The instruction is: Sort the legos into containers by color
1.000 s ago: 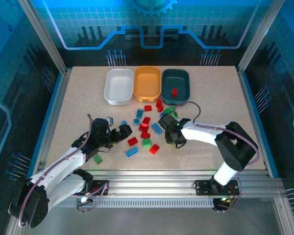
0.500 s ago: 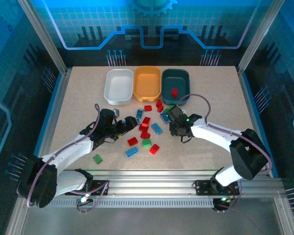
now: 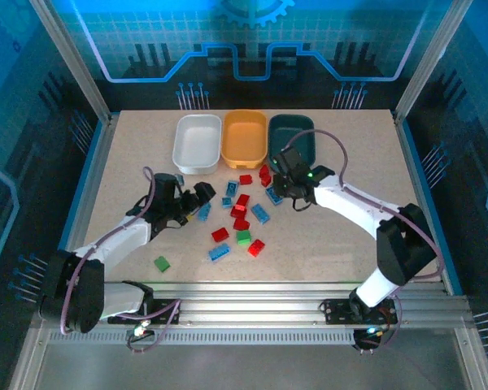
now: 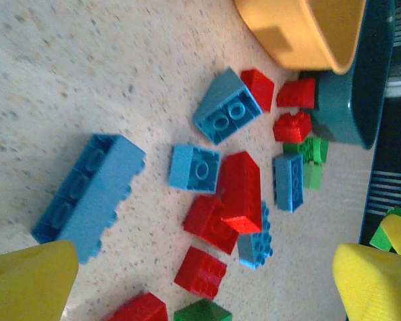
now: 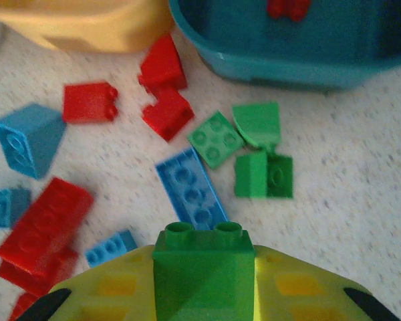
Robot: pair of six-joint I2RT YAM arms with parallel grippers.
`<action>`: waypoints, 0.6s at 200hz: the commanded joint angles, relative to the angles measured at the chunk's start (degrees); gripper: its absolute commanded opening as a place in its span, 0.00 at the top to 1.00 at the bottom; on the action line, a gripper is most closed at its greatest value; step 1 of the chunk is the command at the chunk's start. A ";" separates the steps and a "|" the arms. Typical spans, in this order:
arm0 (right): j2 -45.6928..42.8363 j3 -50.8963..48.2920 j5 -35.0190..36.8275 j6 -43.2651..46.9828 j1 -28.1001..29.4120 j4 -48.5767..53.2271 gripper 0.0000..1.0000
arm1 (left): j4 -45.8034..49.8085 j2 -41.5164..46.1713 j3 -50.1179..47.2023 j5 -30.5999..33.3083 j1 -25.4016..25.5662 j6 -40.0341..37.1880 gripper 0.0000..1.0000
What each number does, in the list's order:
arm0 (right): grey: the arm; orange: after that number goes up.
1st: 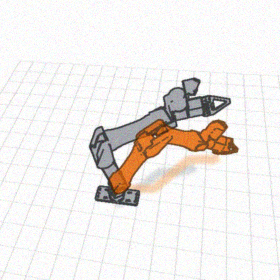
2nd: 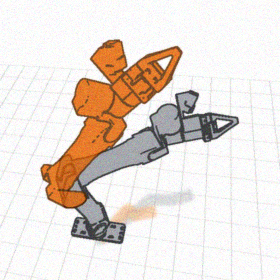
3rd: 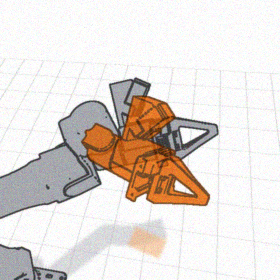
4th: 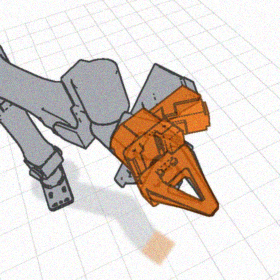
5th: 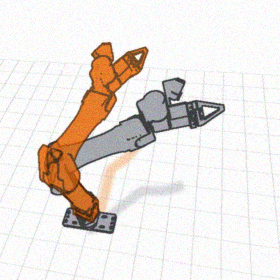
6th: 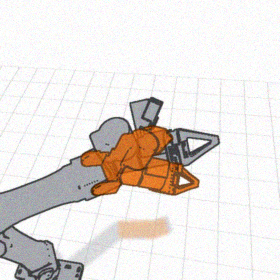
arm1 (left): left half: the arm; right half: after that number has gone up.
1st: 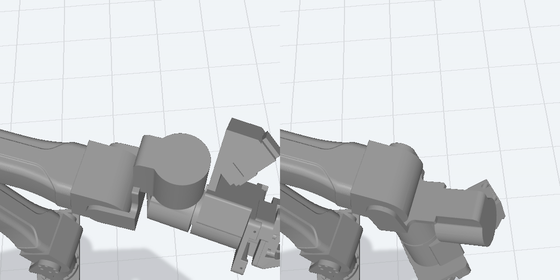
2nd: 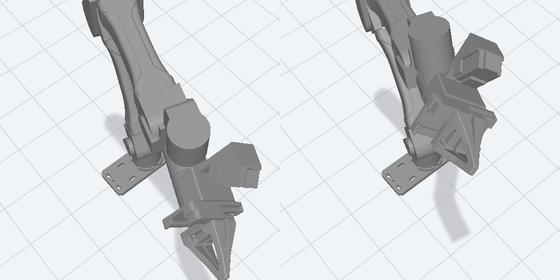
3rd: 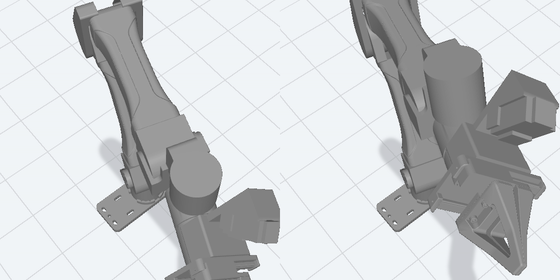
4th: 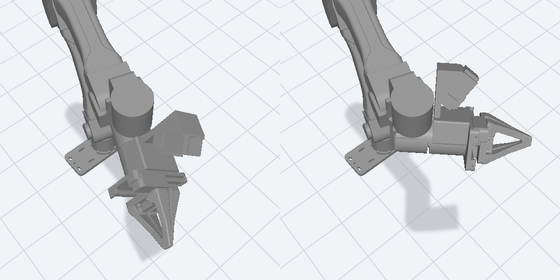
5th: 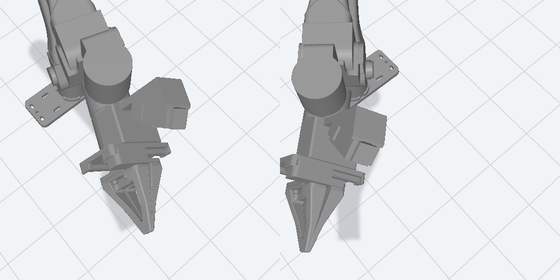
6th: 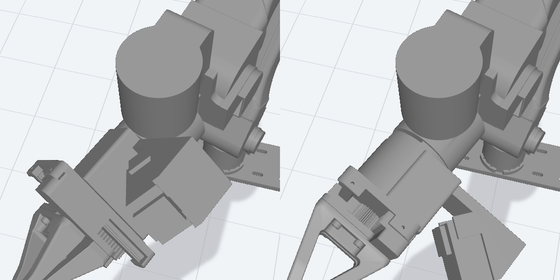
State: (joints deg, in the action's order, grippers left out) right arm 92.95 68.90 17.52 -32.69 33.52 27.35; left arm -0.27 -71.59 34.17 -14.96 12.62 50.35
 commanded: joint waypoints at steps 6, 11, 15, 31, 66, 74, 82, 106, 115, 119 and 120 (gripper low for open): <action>3.08 5.16 -1.46 1.84 -0.74 -2.03 0.70 | -0.48 2.68 -2.06 -1.85 -1.45 0.60 0.01; 3.75 6.18 -1.60 2.19 -0.81 -2.19 0.70 | -0.22 3.12 -2.25 -1.63 -1.46 0.10 0.01; 4.36 7.06 -1.69 2.44 -0.80 -2.34 0.70 | 0.24 3.38 -2.27 -1.36 -1.46 -0.30 0.01; 7.46 11.12 -2.49 3.87 -0.93 -2.53 0.70 | 2.97 3.83 -1.73 -0.19 -1.45 -1.62 0.01; 14.10 18.25 -4.09 5.68 -2.11 -2.39 0.69 | 11.82 4.01 0.90 0.28 -1.50 -5.78 0.01; 16.00 20.48 -4.48 6.19 -2.34 -2.19 0.69 | 11.47 4.89 0.08 -0.09 -1.50 -6.29 0.01; 18.19 23.04 -3.97 6.69 -2.58 -1.43 0.69 | 10.49 6.18 -1.09 -0.49 -1.53 -6.10 0.01; 25.71 32.46 -5.30 8.66 -3.67 1.56 0.69 | 10.55 9.79 -2.40 0.75 -1.57 -6.27 0.01; 28.29 35.34 -5.29 9.27 -3.95 1.89 0.69 | 11.07 10.55 -2.20 1.12 -1.55 -6.74 0.01; 29.37 36.73 -5.56 9.50 -4.12 2.33 0.69 | 11.23 10.80 -2.06 1.16 -1.55 -6.95 0.01; 29.69 37.09 -5.69 9.49 -4.19 2.47 0.69 | 11.29 10.87 -2.03 1.16 -1.55 -6.98 0.01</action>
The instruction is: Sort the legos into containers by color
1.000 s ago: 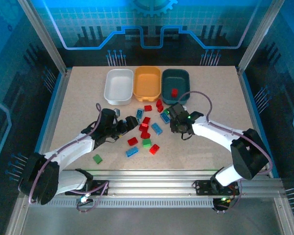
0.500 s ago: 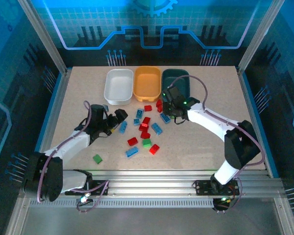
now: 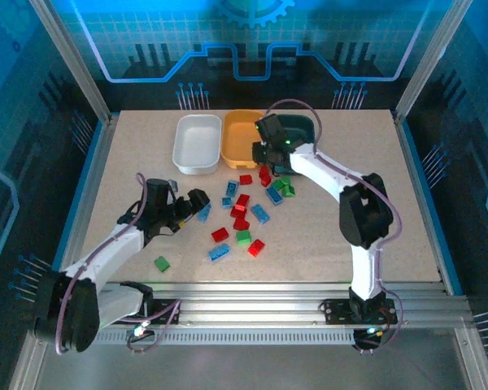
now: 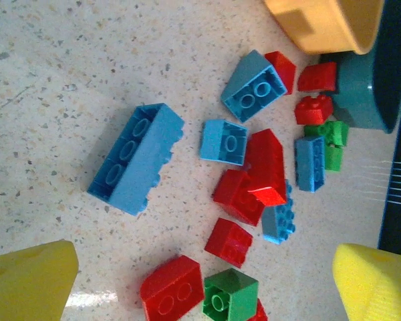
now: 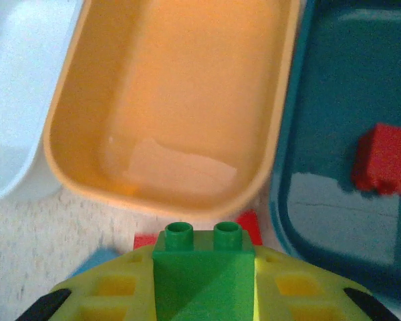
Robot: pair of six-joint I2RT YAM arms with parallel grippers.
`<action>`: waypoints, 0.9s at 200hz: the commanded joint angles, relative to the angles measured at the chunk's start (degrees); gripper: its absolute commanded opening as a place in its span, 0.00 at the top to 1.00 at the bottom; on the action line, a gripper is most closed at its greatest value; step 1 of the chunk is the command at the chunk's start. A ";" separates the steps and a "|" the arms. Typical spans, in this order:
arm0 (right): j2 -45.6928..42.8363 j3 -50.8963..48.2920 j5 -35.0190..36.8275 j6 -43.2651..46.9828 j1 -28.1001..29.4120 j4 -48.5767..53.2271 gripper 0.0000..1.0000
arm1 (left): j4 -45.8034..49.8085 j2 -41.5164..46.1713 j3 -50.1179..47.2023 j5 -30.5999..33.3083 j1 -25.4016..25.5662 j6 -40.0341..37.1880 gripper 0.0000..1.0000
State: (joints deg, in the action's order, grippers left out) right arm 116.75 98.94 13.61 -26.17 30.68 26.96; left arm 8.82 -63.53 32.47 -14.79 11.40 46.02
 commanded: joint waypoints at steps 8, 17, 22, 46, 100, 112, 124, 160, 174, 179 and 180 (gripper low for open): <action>8.22 10.20 -2.67 3.14 -1.73 4.37 0.69 | 2.63 2.97 0.01 0.94 -0.34 -3.07 0.01; 10.67 13.61 -3.48 3.40 -2.10 6.08 0.68 | 3.15 2.90 0.45 0.67 -0.39 -3.60 0.01; 11.82 15.20 -3.67 3.43 -2.28 6.82 0.67 | 3.57 2.81 0.74 0.80 -0.35 -3.84 0.01; 15.72 20.94 -4.58 3.66 -2.65 8.50 0.67 | 5.59 1.37 1.92 1.40 -0.37 -5.20 0.01; 21.62 33.03 -6.36 4.56 -2.22 15.33 0.43 | 11.36 -7.67 8.21 7.53 1.26 -8.44 0.06; 20.05 32.67 -6.20 4.88 -2.12 15.22 0.42 | 13.10 -10.87 10.82 10.11 2.94 -9.74 0.07; 17.79 31.49 -5.32 4.83 -2.16 15.57 0.41 | 14.97 -14.39 13.53 12.29 4.50 -11.36 0.10; 1.35 11.39 -5.46 3.30 -1.85 7.91 0.40 | 20.12 -24.16 20.42 18.69 8.28 -15.93 0.23; -5.86 0.50 -6.25 1.87 -1.78 3.92 0.39 | 21.13 -26.12 21.89 21.21 9.65 -17.38 0.24; -8.06 -3.07 -6.76 1.40 -1.80 2.93 0.39 | 21.15 -26.65 22.16 22.02 10.11 -17.89 0.24; -8.53 -3.76 -6.80 1.26 -1.78 2.75 0.39 | 21.15 -26.74 22.22 22.18 10.17 -18.03 0.24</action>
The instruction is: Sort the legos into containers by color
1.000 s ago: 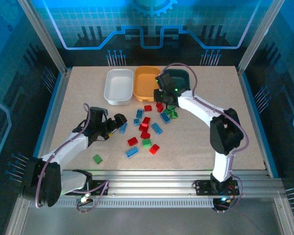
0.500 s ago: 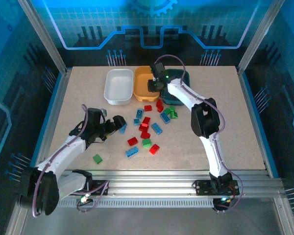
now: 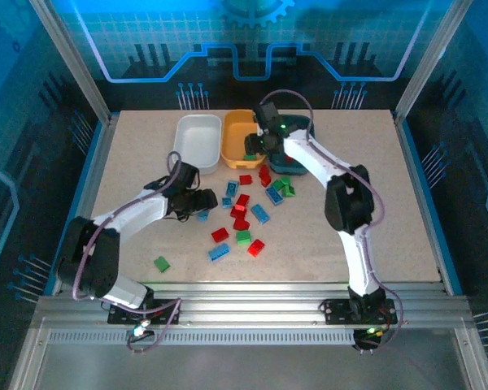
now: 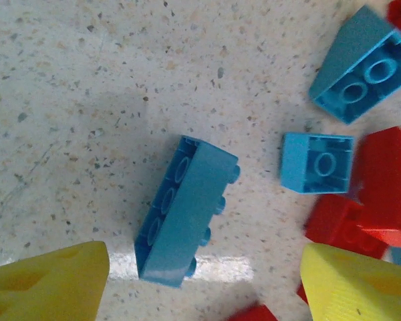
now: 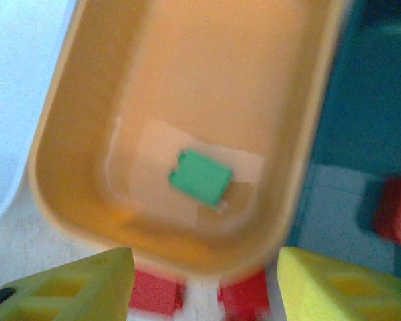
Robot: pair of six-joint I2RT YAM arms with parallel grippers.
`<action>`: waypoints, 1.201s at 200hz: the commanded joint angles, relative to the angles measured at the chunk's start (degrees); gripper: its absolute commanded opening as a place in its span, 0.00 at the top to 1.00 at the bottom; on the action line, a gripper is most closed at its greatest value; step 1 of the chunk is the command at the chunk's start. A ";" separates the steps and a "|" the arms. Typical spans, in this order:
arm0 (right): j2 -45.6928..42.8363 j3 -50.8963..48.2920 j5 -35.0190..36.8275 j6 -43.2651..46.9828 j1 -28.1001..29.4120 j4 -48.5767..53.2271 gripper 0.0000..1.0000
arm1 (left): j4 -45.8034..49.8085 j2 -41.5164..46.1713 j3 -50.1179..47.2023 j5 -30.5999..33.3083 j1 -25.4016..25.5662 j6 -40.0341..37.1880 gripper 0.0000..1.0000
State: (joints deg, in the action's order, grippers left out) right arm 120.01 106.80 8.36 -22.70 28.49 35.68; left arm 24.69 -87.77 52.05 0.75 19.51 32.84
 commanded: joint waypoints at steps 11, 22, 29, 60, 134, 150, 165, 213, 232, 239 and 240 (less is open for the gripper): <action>-16.70 -19.17 -1.70 -3.38 0.51 -7.76 0.39 | 5.28 -3.66 3.15 8.43 2.84 -5.79 0.25; -20.76 -25.43 -2.19 -4.54 0.58 -9.28 0.39 | 5.11 -5.32 3.88 9.03 3.03 -6.54 0.28; -22.91 -28.93 -2.59 -5.16 0.67 -10.17 0.39 | 5.02 -6.60 4.51 9.50 3.07 -6.98 0.31; -31.33 -41.15 -1.88 -6.08 1.13 -11.03 0.40 | 3.81 -11.19 6.60 10.12 3.48 -8.16 0.52; -46.08 -56.06 2.05 -8.70 -2.71 -10.22 0.40 | 5.59 -6.95 6.53 9.88 4.30 -6.94 0.91; -48.29 -58.75 1.92 -8.85 -4.24 -10.48 0.40 | 8.02 -3.35 9.37 10.10 4.40 -6.86 0.92; -49.45 -60.31 0.78 -8.85 -5.79 -11.06 0.39 | 10.01 -1.46 14.25 10.99 4.25 -8.01 0.92; -49.74 -61.68 -0.93 -10.76 -7.59 -10.72 0.39 | 17.47 -13.30 37.37 9.95 -0.24 -11.08 0.92; -50.44 -61.39 -0.53 -11.58 -8.00 -9.05 0.37 | 19.64 -19.74 45.17 7.93 -2.51 -11.09 0.92; -50.85 -61.36 -0.38 -11.58 -8.10 -8.35 0.37 | 20.23 -21.95 47.50 7.06 -3.39 -10.96 0.93; -50.89 -61.43 -0.33 -11.58 -8.10 -8.26 0.37 | 20.31 -22.29 47.82 6.93 -3.50 -10.96 0.93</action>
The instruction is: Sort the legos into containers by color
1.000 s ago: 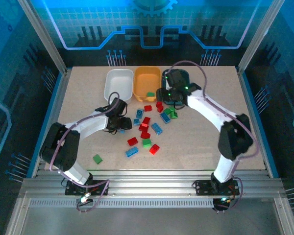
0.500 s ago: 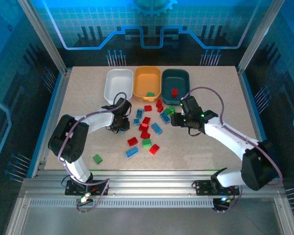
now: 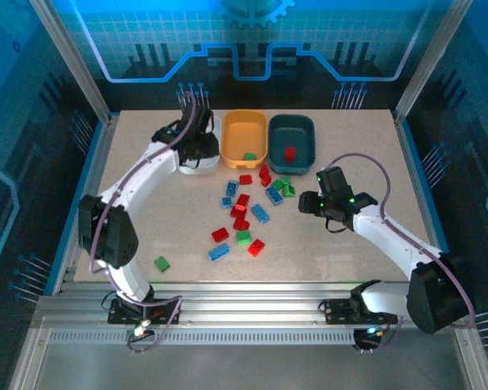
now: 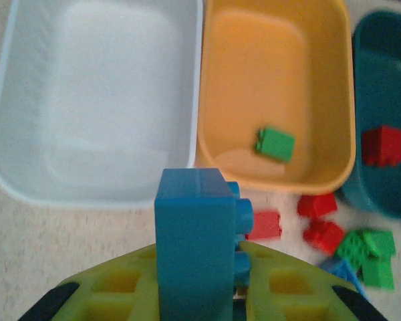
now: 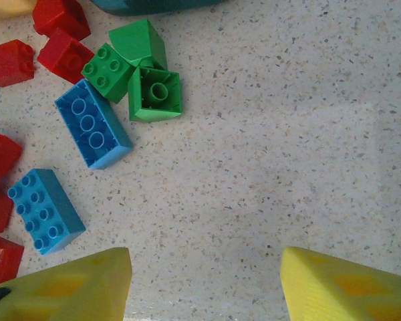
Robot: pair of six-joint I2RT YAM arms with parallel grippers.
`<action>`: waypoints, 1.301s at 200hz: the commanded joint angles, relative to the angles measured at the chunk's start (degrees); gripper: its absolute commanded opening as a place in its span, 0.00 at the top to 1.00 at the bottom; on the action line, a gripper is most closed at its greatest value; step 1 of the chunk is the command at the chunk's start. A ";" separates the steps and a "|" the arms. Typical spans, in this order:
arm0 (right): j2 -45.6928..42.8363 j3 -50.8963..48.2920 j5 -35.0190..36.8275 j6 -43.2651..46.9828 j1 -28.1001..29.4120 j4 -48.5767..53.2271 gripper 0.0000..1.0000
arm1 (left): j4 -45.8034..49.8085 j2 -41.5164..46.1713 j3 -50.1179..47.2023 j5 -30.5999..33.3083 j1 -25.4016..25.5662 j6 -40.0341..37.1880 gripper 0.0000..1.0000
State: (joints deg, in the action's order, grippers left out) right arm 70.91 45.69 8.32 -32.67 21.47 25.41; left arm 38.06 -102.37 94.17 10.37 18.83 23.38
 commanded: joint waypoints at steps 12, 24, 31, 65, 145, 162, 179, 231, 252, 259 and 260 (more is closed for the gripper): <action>-2.55 -0.58 -0.23 -1.52 -1.26 2.80 0.36 | 7.49 -11.26 9.04 -4.13 -4.14 -1.53 0.93; -3.21 -1.07 -0.20 -1.45 -1.57 3.47 0.36 | 8.71 -14.96 12.50 -5.21 -5.38 -1.18 0.93; -3.56 -1.34 -0.20 -1.27 -1.76 3.87 0.36 | 9.15 -16.74 14.30 -6.31 -6.05 -1.31 0.92; -5.08 -3.38 -0.88 -1.26 -3.14 4.12 0.34 | 11.43 -23.06 20.78 -7.64 -8.19 -1.20 0.89; -3.44 -1.30 -4.64 0.40 -3.46 4.94 0.31 | 16.46 -29.63 30.97 -9.67 -9.07 -2.79 0.49; -3.29 -0.04 -4.69 0.89 -3.33 5.94 0.30 | 16.86 -28.81 32.12 -9.32 -9.07 -2.83 0.41; -3.55 1.11 -4.37 1.18 -2.62 6.96 0.30 | 16.93 -26.72 32.51 -10.31 -9.07 -2.55 0.38; 1.33 2.93 -5.12 4.08 10.40 9.73 0.24 | -4.92 -1.58 -1.03 -16.95 -8.99 6.63 0.21; 6.06 4.35 -4.96 4.64 17.72 10.60 0.17 | -15.52 8.87 -19.85 -17.70 -8.99 12.28 0.12; 7.73 5.19 -5.03 3.87 19.60 11.02 0.15 | -17.88 11.50 -24.98 -17.99 -9.00 14.03 0.11; 8.00 5.63 -5.01 3.72 19.89 11.09 0.15 | -18.13 11.85 -25.65 -18.00 -8.99 14.27 0.10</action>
State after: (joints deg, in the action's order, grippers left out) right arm 74.41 48.31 4.19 -29.63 35.29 33.10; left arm 33.69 -98.87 83.11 -4.49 10.22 29.12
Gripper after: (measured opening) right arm 0.822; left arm 0.873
